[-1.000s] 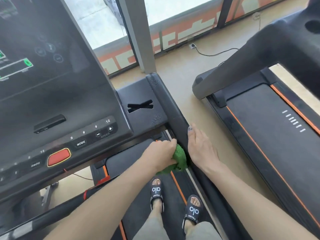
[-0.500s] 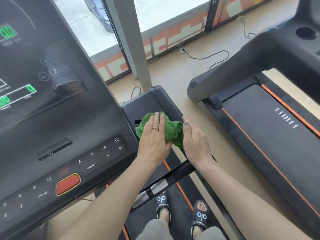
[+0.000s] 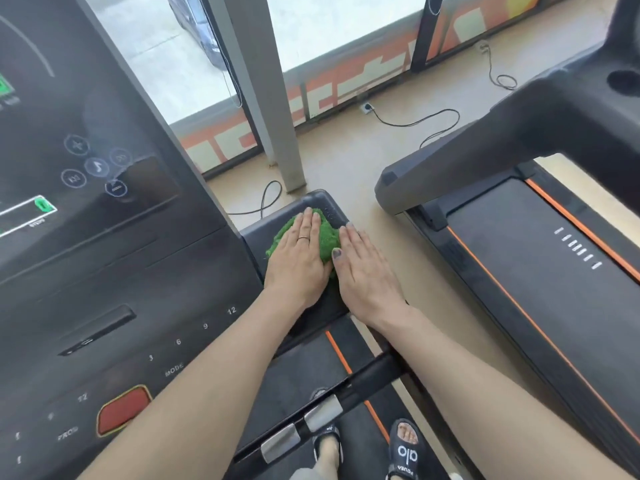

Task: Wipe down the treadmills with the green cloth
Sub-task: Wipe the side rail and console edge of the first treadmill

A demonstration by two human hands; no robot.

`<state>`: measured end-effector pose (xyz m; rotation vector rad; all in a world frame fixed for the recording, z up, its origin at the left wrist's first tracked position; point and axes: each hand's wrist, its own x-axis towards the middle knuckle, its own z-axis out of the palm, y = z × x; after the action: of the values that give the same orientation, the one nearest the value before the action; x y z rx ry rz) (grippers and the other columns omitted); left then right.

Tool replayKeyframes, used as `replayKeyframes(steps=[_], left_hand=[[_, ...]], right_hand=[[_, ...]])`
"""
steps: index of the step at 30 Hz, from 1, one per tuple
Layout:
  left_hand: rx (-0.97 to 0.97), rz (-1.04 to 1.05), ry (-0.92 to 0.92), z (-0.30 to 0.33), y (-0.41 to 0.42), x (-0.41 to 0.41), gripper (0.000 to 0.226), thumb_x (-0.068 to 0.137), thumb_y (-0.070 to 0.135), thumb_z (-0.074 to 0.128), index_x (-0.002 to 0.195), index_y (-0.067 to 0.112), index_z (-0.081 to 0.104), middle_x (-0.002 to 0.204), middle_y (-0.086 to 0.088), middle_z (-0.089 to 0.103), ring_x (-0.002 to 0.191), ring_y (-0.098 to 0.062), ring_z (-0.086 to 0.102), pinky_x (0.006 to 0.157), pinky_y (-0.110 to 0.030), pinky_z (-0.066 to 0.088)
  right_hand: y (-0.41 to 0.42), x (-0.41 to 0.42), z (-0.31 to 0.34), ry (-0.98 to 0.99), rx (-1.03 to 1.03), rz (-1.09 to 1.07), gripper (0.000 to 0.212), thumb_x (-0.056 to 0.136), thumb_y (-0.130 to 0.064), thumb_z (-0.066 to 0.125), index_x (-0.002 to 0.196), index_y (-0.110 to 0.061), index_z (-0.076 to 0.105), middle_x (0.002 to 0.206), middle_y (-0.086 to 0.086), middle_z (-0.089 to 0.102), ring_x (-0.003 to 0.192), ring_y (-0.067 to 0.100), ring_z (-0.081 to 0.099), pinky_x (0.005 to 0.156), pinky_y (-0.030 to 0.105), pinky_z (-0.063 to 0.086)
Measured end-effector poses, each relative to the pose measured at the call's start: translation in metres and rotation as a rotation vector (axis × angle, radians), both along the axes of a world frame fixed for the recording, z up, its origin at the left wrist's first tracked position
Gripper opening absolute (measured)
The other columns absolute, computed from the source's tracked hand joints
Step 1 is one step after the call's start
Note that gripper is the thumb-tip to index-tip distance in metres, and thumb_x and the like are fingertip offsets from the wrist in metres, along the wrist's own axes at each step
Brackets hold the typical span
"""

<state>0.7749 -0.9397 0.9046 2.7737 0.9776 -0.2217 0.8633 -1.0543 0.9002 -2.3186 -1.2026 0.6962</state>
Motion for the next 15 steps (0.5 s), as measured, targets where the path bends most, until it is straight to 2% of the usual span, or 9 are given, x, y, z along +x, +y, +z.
replayKeyframes(steps=[3, 6, 9, 11, 15], left_hand=[[-0.041, 0.049, 0.022, 0.0, 0.014, 0.01, 0.07, 0.105, 0.045, 0.014, 0.16, 0.008, -0.007, 0.168, -0.005, -0.014, 0.155, -0.016, -0.01, 0.126, -0.031, -0.006], [0.051, -0.082, 0.084, 0.0, -0.02, -0.019, 0.072, 0.101, 0.043, 0.009, 0.156, 0.002, -0.013, 0.164, -0.013, -0.018, 0.155, -0.023, -0.014, 0.127, -0.036, -0.005], [0.029, -0.093, 0.046, 0.001, -0.038, -0.045, 0.077, 0.104, 0.043, 0.03, 0.156, 0.008, -0.014, 0.164, -0.008, -0.02, 0.155, -0.019, -0.014, 0.124, -0.03, -0.011], [0.017, -0.037, -0.019, 0.0, -0.023, -0.028, 0.078, 0.105, 0.043, 0.035, 0.159, 0.01, -0.01, 0.167, -0.006, -0.016, 0.155, -0.017, -0.012, 0.122, -0.027, -0.012], [-0.036, 0.043, -0.075, -0.006, 0.011, 0.016, 0.077, 0.106, 0.044, 0.034, 0.16, 0.007, -0.006, 0.169, -0.007, -0.01, 0.156, -0.017, -0.008, 0.125, -0.028, -0.007]], right_hand=[[0.023, 0.01, 0.009, 0.034, -0.015, 0.024, 0.058, 0.107, -0.044, 0.013, 0.161, -0.021, 0.008, 0.167, -0.009, -0.001, 0.152, 0.004, -0.005, 0.123, 0.027, -0.005], [-0.014, -0.008, 0.01, -0.061, 0.005, 0.09, 0.062, 0.106, -0.048, 0.009, 0.16, -0.018, 0.017, 0.167, -0.007, 0.005, 0.153, 0.005, -0.004, 0.125, 0.029, -0.002], [-0.062, -0.029, 0.009, -0.238, 0.065, 0.134, 0.063, 0.106, -0.045, 0.012, 0.155, -0.011, 0.031, 0.165, 0.001, 0.02, 0.154, 0.012, 0.009, 0.125, 0.036, 0.011], [-0.065, -0.031, 0.008, -0.231, 0.067, 0.14, 0.064, 0.107, -0.046, 0.01, 0.154, -0.011, 0.035, 0.163, 0.002, 0.026, 0.153, 0.014, 0.013, 0.124, 0.038, 0.017], [-0.025, -0.017, 0.004, -0.13, 0.03, 0.102, 0.083, 0.096, -0.061, -0.01, 0.159, -0.016, 0.022, 0.166, -0.003, 0.012, 0.153, 0.007, 0.001, 0.126, 0.031, 0.004]])
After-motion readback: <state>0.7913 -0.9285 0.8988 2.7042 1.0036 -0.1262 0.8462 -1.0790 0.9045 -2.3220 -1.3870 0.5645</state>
